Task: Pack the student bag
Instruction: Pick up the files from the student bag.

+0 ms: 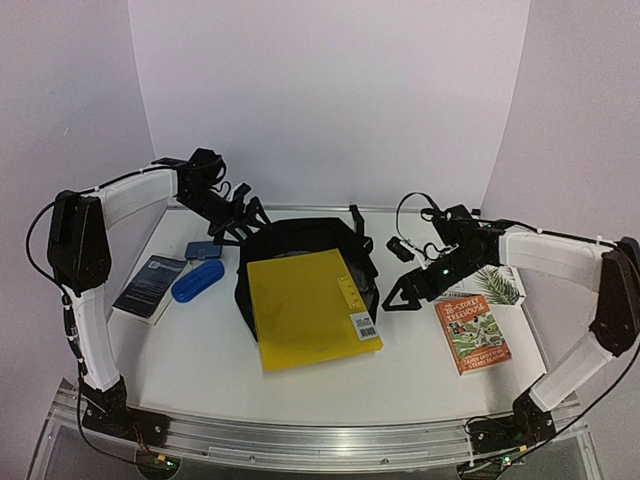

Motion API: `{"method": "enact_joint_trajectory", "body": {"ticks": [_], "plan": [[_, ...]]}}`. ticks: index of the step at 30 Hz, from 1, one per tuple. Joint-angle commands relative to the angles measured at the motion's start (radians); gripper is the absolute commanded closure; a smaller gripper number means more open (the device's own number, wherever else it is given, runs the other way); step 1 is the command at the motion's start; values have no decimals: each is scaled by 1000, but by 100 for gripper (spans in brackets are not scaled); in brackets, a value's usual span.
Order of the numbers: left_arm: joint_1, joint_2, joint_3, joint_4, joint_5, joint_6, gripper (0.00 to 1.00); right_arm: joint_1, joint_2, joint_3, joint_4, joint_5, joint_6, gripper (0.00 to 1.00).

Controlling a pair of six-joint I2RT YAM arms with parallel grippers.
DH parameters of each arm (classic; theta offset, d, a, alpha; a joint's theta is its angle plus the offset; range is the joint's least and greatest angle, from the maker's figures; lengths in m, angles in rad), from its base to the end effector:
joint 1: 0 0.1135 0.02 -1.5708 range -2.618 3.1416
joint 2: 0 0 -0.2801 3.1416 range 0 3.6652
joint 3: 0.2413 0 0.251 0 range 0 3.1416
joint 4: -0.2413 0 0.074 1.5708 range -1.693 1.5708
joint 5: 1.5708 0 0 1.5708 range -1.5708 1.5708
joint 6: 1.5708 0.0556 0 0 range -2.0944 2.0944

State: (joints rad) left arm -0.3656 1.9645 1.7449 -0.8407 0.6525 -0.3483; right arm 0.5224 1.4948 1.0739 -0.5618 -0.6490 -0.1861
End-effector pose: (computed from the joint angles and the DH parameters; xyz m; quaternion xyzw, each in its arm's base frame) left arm 0.3952 -0.1875 0.2745 0.0889 0.9158 -0.3741 0.1157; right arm 0.2530 0.1845 0.2495 -0.4013 0.8188 0.3468 0.2198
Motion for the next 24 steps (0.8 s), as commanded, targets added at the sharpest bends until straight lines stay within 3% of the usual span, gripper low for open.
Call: {"method": "enact_joint_trajectory", "body": {"ticks": [1, 9, 17, 24], "plan": [[2, -49, 30, -16, -15, 21, 0, -34, 117, -6, -49, -253, 177, 9], [1, -93, 7, -13, -59, -12, 0, -35, 285, -32, 38, -342, 226, 24], [2, -103, 12, -36, -81, -4, 0, -32, 411, -29, 145, -440, 287, 45], [2, -96, 15, -40, -83, 5, 0, -25, 408, -24, 152, -515, 299, 59]]}}
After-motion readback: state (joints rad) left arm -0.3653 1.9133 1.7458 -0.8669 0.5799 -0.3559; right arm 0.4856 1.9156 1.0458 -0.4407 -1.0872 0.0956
